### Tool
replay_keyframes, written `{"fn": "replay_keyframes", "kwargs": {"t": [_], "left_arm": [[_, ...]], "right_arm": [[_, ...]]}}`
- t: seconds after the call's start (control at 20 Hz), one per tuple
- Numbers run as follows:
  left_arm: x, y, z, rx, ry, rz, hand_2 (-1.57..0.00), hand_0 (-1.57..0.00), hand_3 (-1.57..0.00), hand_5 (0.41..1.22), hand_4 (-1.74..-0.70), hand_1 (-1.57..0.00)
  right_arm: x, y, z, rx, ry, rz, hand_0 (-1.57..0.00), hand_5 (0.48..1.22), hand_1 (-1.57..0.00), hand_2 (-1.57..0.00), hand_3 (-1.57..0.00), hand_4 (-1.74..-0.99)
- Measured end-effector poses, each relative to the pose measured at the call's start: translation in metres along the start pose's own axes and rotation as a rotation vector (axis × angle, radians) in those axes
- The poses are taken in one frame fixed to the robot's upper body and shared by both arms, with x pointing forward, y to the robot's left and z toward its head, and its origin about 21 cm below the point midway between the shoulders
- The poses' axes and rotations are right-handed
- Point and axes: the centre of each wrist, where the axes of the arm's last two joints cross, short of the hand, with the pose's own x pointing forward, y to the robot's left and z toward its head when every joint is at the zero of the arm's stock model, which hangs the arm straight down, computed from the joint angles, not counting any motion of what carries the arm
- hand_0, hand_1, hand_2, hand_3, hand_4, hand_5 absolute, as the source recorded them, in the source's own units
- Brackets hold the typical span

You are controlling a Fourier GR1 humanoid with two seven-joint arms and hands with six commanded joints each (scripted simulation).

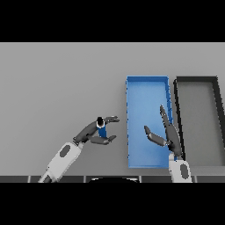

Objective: Pick up the blue pipe and place it into the blue bin.

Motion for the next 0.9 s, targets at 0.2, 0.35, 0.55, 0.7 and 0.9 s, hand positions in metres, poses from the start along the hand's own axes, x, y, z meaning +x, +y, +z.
{"fn": "replay_keyframes", "kwargs": {"t": [0.2,0.35,0.55,0.7,0.9], "left_arm": [[0.001,-0.006,-0.004,-0.014,-0.016,0.024,-1.14,-1.02,-1.1,1.034,-1.57,-1.11],[-0.001,-0.019,-0.004,-0.026,-0.069,0.011,-1.35,-1.29,-1.27,1.125,-1.65,-1.34],[0.006,-0.02,-0.006,0.003,-0.11,0.004,-1.48,-1.46,-1.41,1.182,-1.7,-1.48],[0.023,-0.024,-0.013,0.013,-0.186,0.026,-1.52,-1.51,-1.45,1.201,-1.72,-1.52],[0.057,-0.026,-0.016,-0.021,-0.265,0.017,-1.55,-1.55,-1.48,1.213,-1.73,-1.55]], "right_arm": [[-0.003,-0.001,0.0,-0.004,-0.013,-0.007,0.0,0.604,0.0,0.0,0.0,-1.196],[0.0,-0.006,-0.001,-0.006,-0.02,0.001,0.0,0.602,0.0,0.0,0.0,-1.191],[0.0,0.002,-0.005,0.003,-0.001,-0.001,0.0,0.603,0.0,0.0,0.0,-1.189],[-0.004,0.003,-0.003,0.005,-0.001,0.006,0.0,0.606,0.0,0.0,0.0,-1.183],[-0.002,-0.001,-0.001,-0.002,-0.013,0.022,0.0,0.6,0.0,0.0,0.0,-1.157]]}}
